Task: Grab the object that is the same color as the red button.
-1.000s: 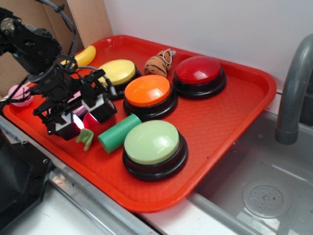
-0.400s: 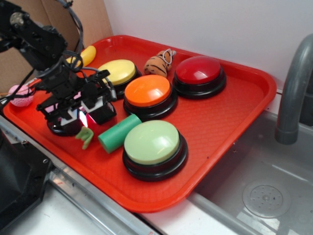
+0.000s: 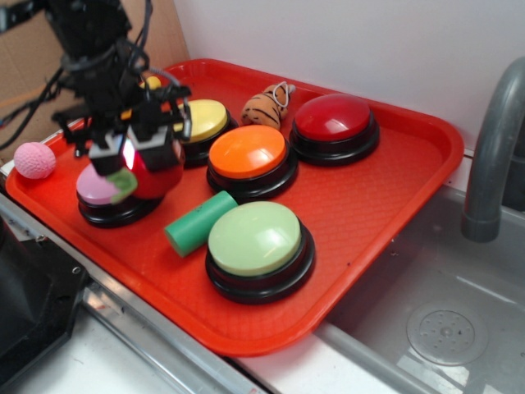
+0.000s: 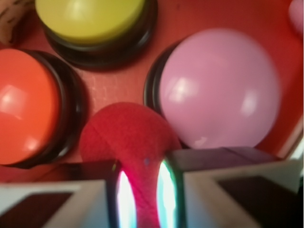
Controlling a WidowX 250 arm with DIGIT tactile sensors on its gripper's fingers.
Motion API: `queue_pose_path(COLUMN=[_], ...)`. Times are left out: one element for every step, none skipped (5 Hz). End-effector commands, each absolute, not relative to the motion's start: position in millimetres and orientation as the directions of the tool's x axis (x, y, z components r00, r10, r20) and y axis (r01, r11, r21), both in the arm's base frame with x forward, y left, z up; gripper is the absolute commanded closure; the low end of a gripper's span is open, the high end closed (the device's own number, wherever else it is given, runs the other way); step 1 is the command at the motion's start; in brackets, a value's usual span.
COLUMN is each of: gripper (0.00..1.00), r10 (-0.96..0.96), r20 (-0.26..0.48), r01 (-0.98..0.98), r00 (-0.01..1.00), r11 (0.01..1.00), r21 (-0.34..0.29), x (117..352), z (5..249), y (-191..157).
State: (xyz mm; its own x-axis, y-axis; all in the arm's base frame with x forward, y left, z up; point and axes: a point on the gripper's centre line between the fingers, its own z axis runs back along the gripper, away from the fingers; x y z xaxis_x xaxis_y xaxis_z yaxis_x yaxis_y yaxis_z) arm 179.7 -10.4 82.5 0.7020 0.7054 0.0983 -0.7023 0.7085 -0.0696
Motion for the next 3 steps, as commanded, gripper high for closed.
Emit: queue_pose_path(gripper=[1.0,1.0,1.0], r10=[0.473,0.417,0.413], r20=[0.073,0.095,0.115], r01=[-0.474,-0.42,-0.411], r00=[0.878,0.904,0.903], r11=[0.88,0.908,0.911], r21=[0.011,0.005,-0.045], x=[214.1,223.0,225.9], z=[157.0,182.7,190.0], y=[-10.1,-7.1,-0.9])
